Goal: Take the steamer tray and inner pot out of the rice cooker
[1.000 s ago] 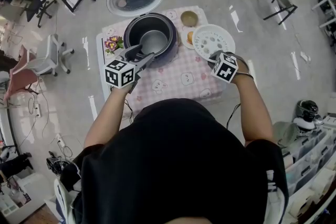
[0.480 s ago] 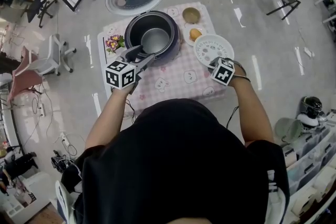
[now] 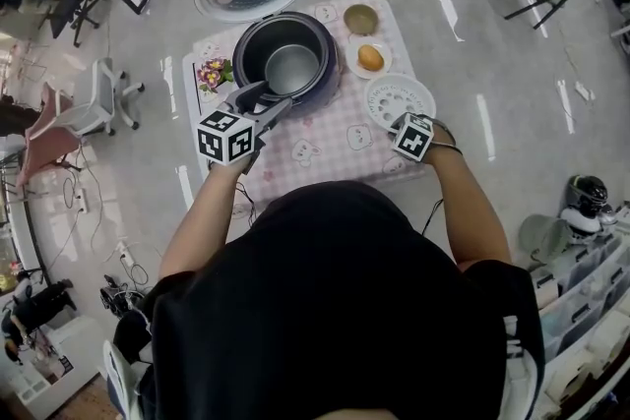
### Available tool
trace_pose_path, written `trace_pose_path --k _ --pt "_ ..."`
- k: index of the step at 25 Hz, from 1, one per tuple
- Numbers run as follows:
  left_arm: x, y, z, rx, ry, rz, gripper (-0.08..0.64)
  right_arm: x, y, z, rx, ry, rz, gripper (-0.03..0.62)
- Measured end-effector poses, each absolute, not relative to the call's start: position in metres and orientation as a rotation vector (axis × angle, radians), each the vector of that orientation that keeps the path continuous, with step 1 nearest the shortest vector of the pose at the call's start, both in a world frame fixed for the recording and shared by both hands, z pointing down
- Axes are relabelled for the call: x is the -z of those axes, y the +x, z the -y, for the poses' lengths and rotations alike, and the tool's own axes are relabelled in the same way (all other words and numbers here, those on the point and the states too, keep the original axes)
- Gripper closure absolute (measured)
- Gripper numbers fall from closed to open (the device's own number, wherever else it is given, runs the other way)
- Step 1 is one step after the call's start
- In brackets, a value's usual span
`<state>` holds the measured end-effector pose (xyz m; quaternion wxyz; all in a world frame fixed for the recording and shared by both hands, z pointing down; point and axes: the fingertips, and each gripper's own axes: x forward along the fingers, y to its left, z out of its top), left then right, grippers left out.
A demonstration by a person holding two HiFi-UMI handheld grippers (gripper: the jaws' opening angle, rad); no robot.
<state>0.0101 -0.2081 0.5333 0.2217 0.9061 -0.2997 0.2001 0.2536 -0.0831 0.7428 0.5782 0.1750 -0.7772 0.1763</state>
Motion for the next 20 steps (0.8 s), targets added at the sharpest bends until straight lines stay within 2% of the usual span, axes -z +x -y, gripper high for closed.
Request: trace_pose_path --k 20 --pt "-0.551 0.013 0.213 -0.561 2.468 0.821 0.272 -0.811 0.246 0.074 -0.377 0.443 1.792 0.553"
